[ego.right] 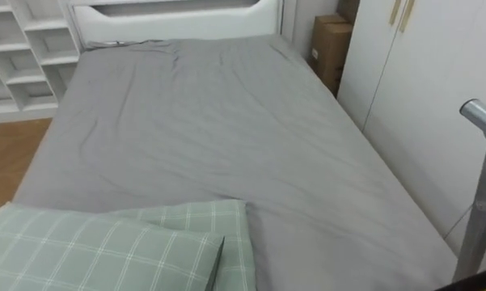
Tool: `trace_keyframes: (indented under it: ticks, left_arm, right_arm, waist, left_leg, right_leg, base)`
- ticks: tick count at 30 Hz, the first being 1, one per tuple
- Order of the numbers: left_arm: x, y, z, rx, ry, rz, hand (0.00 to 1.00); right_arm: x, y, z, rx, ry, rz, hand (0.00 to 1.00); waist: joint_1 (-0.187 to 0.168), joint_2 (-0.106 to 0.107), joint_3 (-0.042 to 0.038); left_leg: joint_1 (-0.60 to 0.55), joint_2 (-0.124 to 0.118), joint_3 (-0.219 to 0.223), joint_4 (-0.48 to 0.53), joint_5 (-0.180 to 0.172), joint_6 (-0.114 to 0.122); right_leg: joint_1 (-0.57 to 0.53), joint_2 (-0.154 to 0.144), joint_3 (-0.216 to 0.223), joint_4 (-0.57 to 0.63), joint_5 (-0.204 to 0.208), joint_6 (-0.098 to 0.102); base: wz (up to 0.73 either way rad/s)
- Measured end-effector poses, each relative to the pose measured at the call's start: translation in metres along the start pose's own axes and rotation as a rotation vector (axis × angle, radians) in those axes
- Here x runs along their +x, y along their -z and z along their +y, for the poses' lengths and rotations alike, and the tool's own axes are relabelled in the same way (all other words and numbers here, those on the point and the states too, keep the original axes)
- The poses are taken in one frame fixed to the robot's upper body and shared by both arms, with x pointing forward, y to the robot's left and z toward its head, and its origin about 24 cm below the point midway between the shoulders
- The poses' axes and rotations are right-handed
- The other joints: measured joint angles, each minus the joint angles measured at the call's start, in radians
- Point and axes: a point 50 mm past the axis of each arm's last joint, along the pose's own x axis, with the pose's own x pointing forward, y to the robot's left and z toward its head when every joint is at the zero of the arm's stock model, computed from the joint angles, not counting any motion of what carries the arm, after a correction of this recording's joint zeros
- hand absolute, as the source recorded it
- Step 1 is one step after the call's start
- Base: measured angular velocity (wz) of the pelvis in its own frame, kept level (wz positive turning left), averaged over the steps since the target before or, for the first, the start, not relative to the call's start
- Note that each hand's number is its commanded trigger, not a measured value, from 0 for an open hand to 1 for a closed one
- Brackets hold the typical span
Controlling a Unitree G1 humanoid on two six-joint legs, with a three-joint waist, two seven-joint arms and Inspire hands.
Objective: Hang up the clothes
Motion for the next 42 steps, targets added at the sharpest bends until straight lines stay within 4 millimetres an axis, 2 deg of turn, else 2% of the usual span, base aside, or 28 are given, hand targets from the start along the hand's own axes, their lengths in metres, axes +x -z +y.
trace_keyframes:
  ticks: [4,13,21,26,36,42]
  left_arm:
    - [0.0,0.0001,-0.0001,0.009,0.002,0.0,0.0]
    - [0.0004,-0.0026,-0.0035,0.049,0.019,-0.008,0.0]
    - [0.0004,-0.0023,-0.0046,0.051,0.024,-0.007,0.0]
    - [0.0006,-0.0033,-0.0061,0.062,0.03,-0.01,0.0]
    - [0.0007,-0.0036,-0.0063,0.053,0.031,-0.01,0.0]
    - [0.0007,-0.0034,-0.0063,0.052,0.033,-0.008,0.0]
  right_arm:
    - [-0.0002,-0.0003,0.0001,0.013,-0.021,-0.004,0.0]
    - [-0.0006,0.001,-0.0013,0.046,-0.025,-0.006,0.0]
    - [-0.0005,0.0004,-0.001,0.05,-0.024,-0.007,0.0]
    - [-0.0006,0.0008,-0.0012,0.05,-0.024,-0.006,0.0]
    - [-0.0006,0.0013,-0.0011,0.063,-0.025,-0.006,0.0]
    - [-0.0006,0.0011,-0.001,0.062,-0.026,-0.006,0.0]
  waist:
    - [-0.018,0.007,-0.0002]
    - [-0.019,0.024,-0.0019]
    - [-0.021,0.025,-0.0004]
    - [-0.022,0.025,0.0045]
    - [-0.027,0.025,0.0037]
    - [-0.029,0.021,-0.0016]
  left_leg:
    - [-0.008,-0.005,-0.013,0.006,0.001,0.001]
    - [-0.016,-0.011,-0.02,0.009,0.002,0.004]
    - [-0.018,-0.019,-0.041,0.009,0.003,0.004]
    - [-0.019,-0.024,-0.057,0.004,0.003,0.004]
    - [-0.026,-0.028,-0.068,0.012,0.003,0.005]
    - [-0.028,-0.034,-0.07,0.012,0.004,0.006]
  right_leg:
    - [0.0,-0.001,-0.007,-0.001,-0.001,0.001]
    - [0.001,-0.002,-0.009,-0.011,-0.005,0.007]
    - [0.008,-0.006,-0.031,-0.014,-0.007,0.01]
    - [0.015,-0.007,-0.031,-0.015,-0.007,0.01]
    - [0.015,-0.008,-0.032,-0.014,-0.014,0.021]
    - [0.013,-0.013,-0.033,-0.016,-0.015,0.022]
  base:
    - [0.07]
    - [0.03]
    - [0.09]
    - [0.09]
    - [0.02]
    - [0.0]
